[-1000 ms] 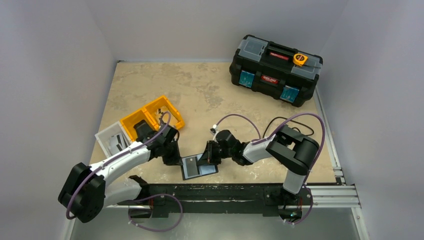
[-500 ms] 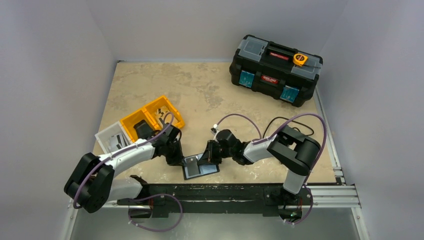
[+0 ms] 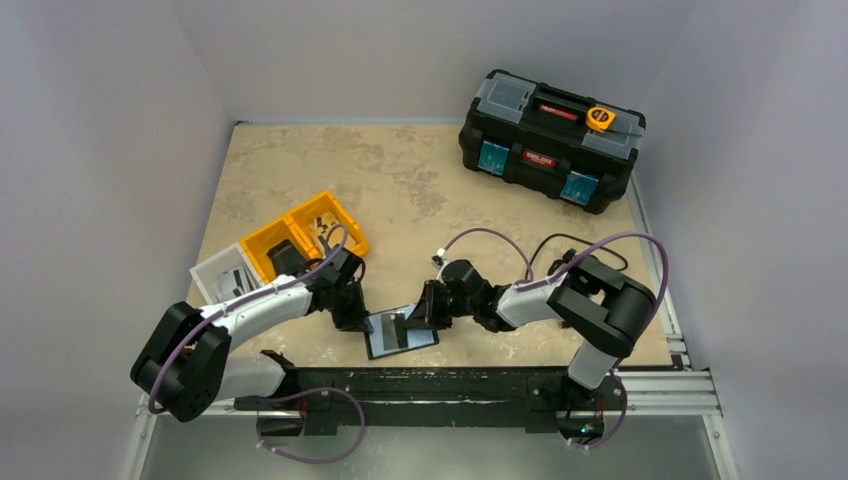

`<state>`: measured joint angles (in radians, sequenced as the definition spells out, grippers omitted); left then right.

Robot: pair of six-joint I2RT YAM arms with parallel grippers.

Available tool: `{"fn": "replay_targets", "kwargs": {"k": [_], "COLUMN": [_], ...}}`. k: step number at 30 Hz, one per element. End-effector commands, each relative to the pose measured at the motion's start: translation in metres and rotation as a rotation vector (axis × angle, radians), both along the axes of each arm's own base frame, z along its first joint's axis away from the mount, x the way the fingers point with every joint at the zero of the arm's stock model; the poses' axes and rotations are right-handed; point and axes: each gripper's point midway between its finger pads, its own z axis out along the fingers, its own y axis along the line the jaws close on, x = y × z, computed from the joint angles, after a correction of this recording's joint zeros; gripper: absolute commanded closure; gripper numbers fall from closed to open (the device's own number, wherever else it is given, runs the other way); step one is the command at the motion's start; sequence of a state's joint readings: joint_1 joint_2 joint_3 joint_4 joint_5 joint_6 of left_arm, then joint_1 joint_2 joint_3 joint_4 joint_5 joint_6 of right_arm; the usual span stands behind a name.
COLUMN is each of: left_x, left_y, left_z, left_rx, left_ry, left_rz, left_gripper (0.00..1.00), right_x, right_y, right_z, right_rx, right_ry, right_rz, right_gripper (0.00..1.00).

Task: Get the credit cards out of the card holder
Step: Remove the credit card from the card holder.

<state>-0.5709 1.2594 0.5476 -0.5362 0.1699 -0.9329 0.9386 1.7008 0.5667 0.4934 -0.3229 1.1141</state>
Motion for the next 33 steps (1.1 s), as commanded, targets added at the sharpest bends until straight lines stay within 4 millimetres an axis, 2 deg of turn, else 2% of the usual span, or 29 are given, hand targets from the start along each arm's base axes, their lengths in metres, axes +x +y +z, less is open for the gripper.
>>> {"fn": "replay_targets", "kwargs": {"k": [1,2,3,5,7,12,16,20,24,33], "left_x": [-0.009,-0.009,-0.008,-0.007,-0.007,-0.006,-0.004,-0.003,-0.004,-0.004], "left_y": [0.037,0.037,0.036,0.035,0.035,0.033,0.032,0.032,0.035,0.037], "left_z": [-0.024,-0.024,-0.024,-0.023,-0.023,-0.021,-0.019,-0.018,-0.018,-0.017], "left_rx": [0.194,0.193,0.191,0.189,0.186,0.180,0.173,0.178,0.191,0.199], "left_ry": [0.021,0.020,0.018,0.016,0.017,0.013,0.009,0.006,0.009,0.004], "left_rz": [0.025,0.025,0.024,0.021,0.020,0.017,0.012,0.016,0.022,0.025], "left_gripper": [1.00,1.00,1.00,1.00,1.00,1.00,1.00,1.00,1.00,1.00], "right_x": [0.006,0.006,0.005,0.004,0.003,0.000,-0.001,-0.003,0.001,0.018], "right_y": [-0.009,-0.008,-0.007,-0.004,-0.002,-0.001,0.001,0.000,-0.007,-0.033], "right_z": [0.001,0.002,0.003,0.001,-0.002,-0.012,-0.019,-0.020,-0.019,-0.004], "right_rx": [-0.008,-0.003,0.006,0.007,0.013,0.014,0.013,0.016,-0.012,-0.058], "right_ry": [-0.030,-0.031,-0.033,-0.027,-0.016,0.008,0.025,0.039,0.024,-0.044], "right_rz": [-0.023,-0.016,-0.007,0.011,0.023,0.032,0.036,0.030,0.008,-0.048], "right_gripper": [1.00,1.00,0.94,0.78,0.66,0.63,0.65,0.85,0.99,1.00]}}
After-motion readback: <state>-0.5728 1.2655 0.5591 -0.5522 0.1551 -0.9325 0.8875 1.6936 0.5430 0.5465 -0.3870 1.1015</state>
